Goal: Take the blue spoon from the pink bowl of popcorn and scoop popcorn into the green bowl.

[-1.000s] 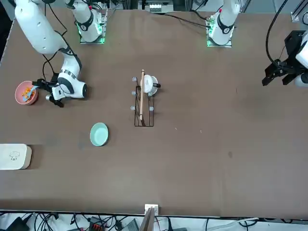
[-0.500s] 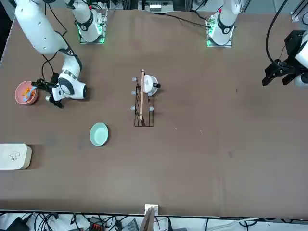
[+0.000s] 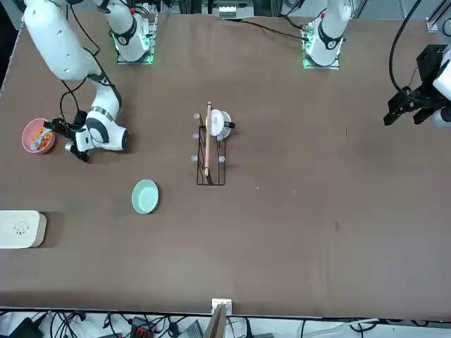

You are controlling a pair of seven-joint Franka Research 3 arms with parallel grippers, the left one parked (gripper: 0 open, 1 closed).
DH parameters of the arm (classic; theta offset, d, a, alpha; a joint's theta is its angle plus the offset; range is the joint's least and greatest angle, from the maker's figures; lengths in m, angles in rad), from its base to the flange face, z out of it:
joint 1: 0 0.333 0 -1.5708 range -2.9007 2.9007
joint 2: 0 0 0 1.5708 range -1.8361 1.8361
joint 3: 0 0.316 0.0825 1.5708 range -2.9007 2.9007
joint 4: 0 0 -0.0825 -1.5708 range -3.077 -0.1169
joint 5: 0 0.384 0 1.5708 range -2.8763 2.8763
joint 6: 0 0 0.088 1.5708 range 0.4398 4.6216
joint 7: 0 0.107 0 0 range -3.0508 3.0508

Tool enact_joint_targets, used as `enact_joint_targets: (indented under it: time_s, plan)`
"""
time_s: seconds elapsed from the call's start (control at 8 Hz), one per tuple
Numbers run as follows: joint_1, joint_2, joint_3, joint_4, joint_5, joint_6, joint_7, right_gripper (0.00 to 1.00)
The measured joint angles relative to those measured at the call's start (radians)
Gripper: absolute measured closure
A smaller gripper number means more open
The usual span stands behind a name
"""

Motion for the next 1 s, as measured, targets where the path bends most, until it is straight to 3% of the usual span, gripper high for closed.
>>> enact_joint_targets:
  time_s: [0.62, 1.0]
  plan:
    - [0.203, -0.014, 0.008, 0.299, 0.384, -0.253, -0.169, 0.89]
    - [0.319, -0.019, 0.01, 0.552, 0.516, -0.328, -0.284, 0.89]
